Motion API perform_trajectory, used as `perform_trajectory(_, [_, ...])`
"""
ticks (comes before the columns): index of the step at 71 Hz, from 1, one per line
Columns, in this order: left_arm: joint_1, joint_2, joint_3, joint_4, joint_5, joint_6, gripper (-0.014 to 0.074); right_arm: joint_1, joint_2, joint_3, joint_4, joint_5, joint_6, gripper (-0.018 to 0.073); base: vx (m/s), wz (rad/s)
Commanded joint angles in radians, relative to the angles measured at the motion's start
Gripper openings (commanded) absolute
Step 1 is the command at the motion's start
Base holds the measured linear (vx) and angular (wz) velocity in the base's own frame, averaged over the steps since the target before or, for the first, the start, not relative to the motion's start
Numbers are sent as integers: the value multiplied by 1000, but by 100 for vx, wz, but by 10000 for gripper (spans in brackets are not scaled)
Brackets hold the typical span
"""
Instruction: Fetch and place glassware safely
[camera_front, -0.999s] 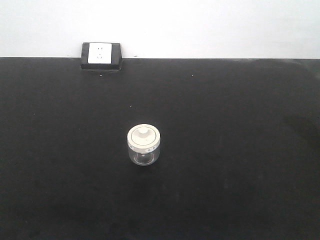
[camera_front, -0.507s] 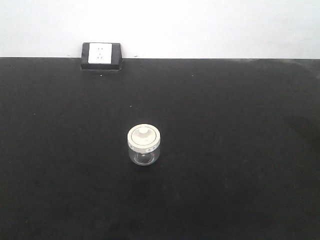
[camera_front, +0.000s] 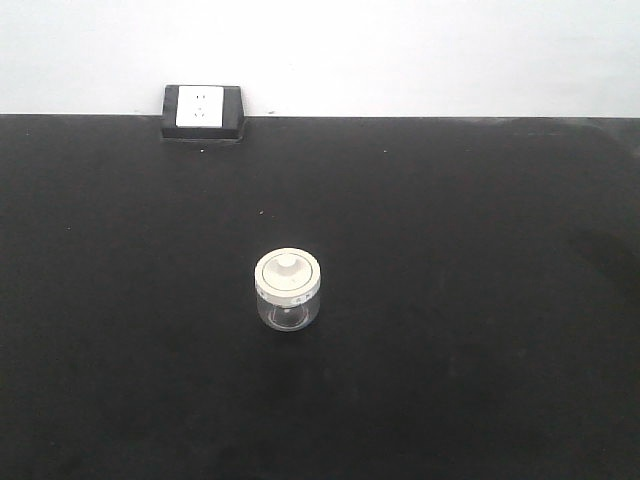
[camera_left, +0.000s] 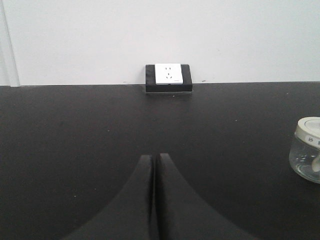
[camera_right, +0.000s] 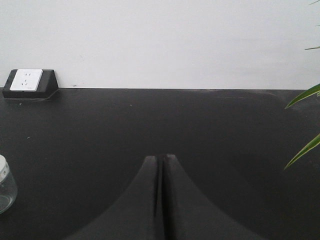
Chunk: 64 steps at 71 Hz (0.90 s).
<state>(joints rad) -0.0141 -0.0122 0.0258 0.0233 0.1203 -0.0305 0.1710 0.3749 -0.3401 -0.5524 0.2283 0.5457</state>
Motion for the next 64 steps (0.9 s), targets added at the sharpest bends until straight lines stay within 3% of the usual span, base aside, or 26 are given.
perform_trajectory(1, [3,-12,32,-7,-77,-9,-7,-7,5,-29,-16,-62,-10,-8,0,0])
perform_trajectory(64, [3,-12,32,-7,-77,-9,-7,-7,2,-29,-31,-63,-11,-8,0,0])
